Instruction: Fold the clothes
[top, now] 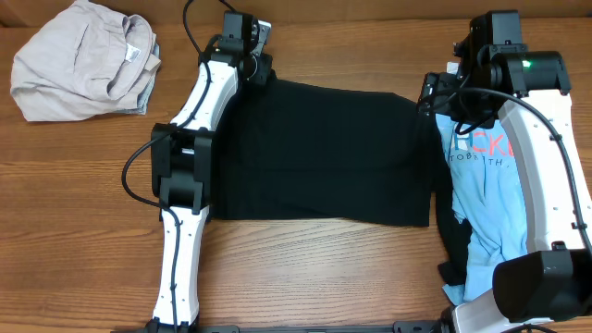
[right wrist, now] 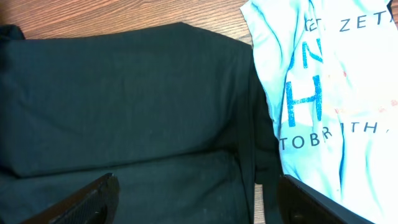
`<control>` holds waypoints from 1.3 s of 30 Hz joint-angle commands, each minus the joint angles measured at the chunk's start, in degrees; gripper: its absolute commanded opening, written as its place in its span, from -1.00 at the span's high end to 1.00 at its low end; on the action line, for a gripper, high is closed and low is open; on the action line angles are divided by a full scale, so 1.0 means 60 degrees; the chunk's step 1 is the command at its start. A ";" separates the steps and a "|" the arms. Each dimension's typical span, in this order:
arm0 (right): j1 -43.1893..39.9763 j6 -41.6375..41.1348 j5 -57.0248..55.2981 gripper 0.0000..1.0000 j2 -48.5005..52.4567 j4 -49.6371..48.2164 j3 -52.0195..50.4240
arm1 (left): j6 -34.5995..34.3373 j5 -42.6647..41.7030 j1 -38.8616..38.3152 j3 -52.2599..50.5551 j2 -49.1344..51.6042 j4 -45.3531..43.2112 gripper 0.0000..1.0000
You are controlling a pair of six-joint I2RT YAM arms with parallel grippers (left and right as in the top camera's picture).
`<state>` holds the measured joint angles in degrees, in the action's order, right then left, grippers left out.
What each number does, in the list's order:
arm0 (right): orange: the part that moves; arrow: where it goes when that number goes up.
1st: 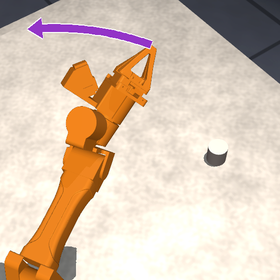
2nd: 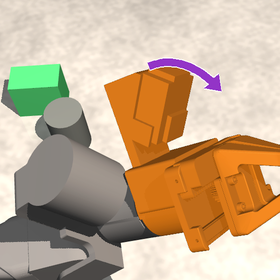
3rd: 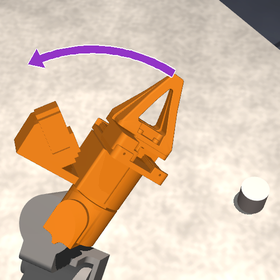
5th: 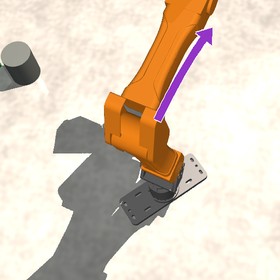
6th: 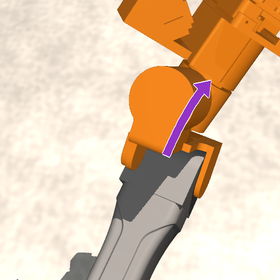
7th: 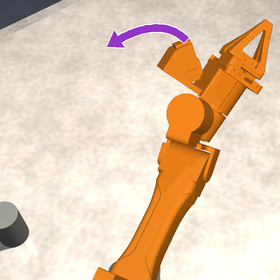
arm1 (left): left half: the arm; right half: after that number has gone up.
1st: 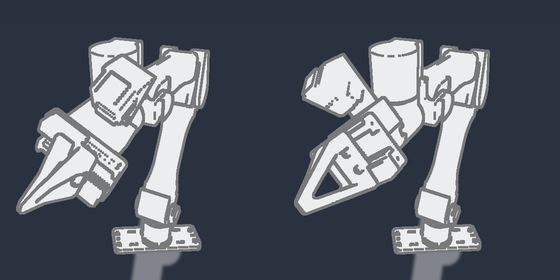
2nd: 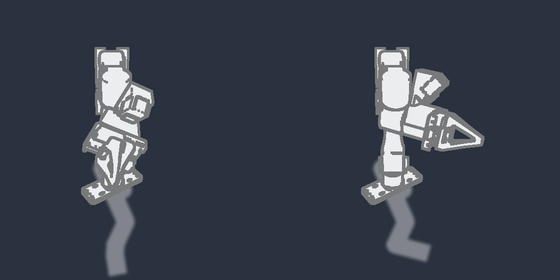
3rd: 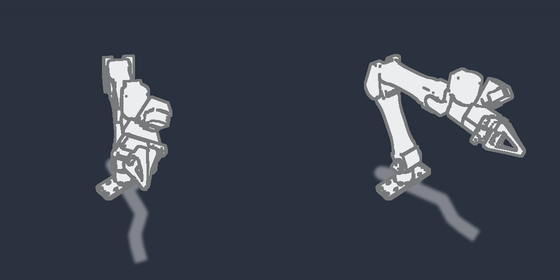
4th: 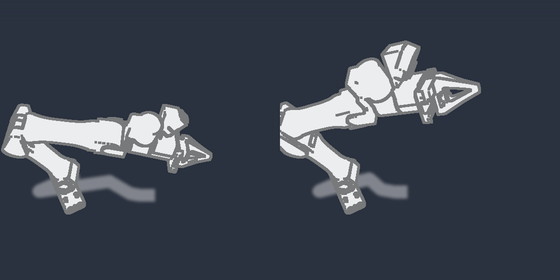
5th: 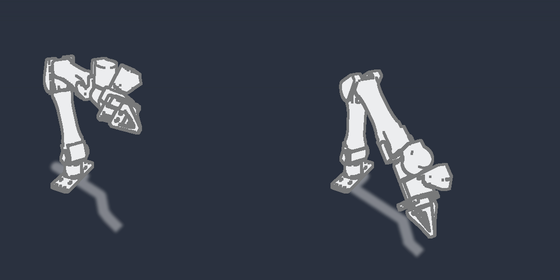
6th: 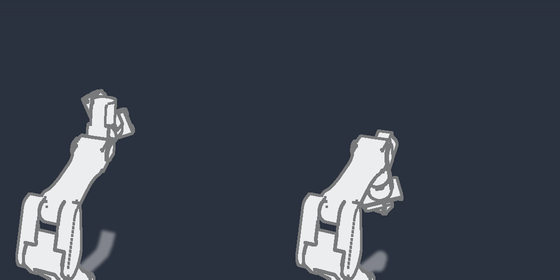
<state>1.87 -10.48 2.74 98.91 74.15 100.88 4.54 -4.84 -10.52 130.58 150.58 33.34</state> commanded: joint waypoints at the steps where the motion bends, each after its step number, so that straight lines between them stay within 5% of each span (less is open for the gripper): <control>1: 0.0007 0.0015 -0.0051 -0.68 -0.0073 -0.0073 0.0117 | -0.0736 0.0794 -0.0062 0.0925 -0.0098 0.0270 0.92; 12: 0.0007 0.0004 -0.0007 -0.61 -0.0069 -0.0171 0.0117 | -0.1045 0.1122 -0.0091 0.4131 -0.0674 0.4492 0.92; 24: 0.0007 0.0007 -0.0011 -0.61 0.0066 -0.0561 -0.0583 | -0.2095 0.0831 -0.0135 0.4193 -0.0670 0.9471 0.89; 32: 0.0007 0.0011 -0.0011 -0.63 0.0091 -0.0783 -0.0627 | -0.1738 0.0801 -0.0157 0.4164 -0.0674 1.0469 -0.21; 39: 0.0007 0.0011 -0.0011 -0.63 0.0091 -0.0820 -0.0627 | -0.0765 0.0266 -0.0284 0.4353 -0.0667 0.9493 -0.33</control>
<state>1.87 -10.48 2.74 99.29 69.78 97.27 -4.95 0.38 -11.27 155.28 148.29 92.84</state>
